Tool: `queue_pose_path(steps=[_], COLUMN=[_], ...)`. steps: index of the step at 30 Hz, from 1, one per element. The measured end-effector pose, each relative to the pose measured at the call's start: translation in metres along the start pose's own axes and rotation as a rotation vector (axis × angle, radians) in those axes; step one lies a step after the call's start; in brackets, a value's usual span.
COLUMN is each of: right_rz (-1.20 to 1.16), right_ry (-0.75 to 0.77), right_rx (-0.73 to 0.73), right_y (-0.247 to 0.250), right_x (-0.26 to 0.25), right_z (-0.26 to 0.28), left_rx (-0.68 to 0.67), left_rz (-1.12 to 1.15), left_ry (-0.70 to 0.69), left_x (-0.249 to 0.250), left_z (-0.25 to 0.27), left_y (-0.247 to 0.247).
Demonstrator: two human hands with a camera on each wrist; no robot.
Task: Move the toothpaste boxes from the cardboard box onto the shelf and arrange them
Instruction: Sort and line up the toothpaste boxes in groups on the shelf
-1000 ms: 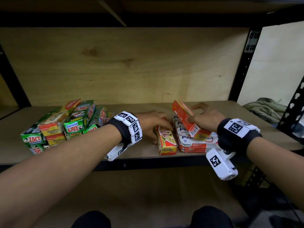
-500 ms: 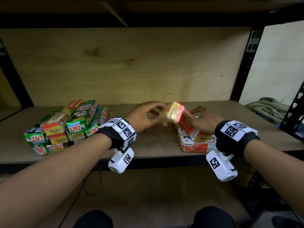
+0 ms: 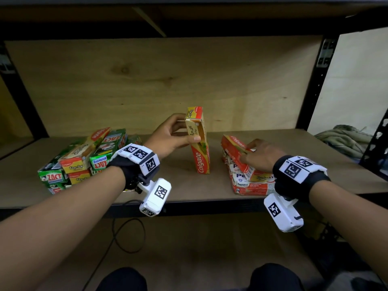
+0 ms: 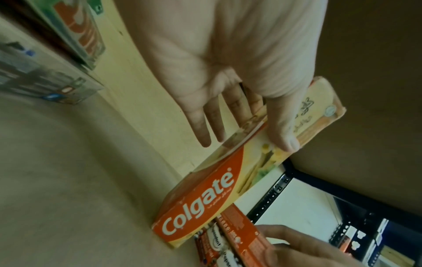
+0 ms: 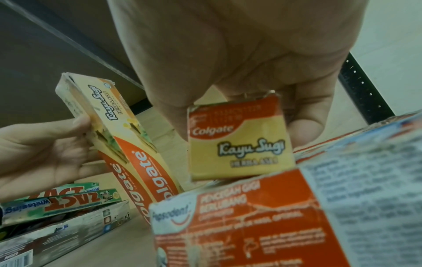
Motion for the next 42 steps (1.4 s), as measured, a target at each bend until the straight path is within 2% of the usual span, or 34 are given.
queue_pose_path(steps=[5,11,16,23,28,36,39,42], right_rz=[0.035,0.067,0.068,0.050,0.052,0.068,0.065,0.091], right_ry=[-0.003,-0.009,0.006,0.002,-0.003,-0.007,-0.009,-0.012], right_rx=[0.006,0.007,0.001,0.002,0.006,0.016,0.013,0.016], right_y=[-0.001,-0.001,-0.002,-0.003,-0.003,-0.003,-0.003,-0.003], right_x=[-0.001,-0.001,-0.002,0.000,-0.001,-0.002,-0.001,-0.002], right_z=[0.001,0.003,0.002,0.003,0.004,0.004,0.004,0.005], left_rx=[0.052,0.106,0.066,-0.005,-0.161,-0.422,-0.473,-0.464], left_rz=[0.043,0.152,0.063,-0.175,-0.393,-0.720,-0.757,-0.744], left_ry=[-0.046,0.025,0.171,0.264,0.370,0.386,0.367,0.370], left_x=[0.011,0.003,-0.004,-0.034,-0.049,-0.049,-0.051,-0.053], left_z=[-0.002,-0.005,-0.008,-0.016,-0.021,-0.022,-0.021,-0.021], left_y=[0.004,0.016,0.019,0.019,0.009,-0.022,-0.029,-0.029])
Point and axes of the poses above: each hand's wrist, its own z-axis away from the middle knuckle, its own y-axis out of the back of the hand, x = y × z, the point moved 6 cm from there along -z, towards the middle knuckle, and after that the axes turned 8 degrees about -x, right-handed, at the moved point
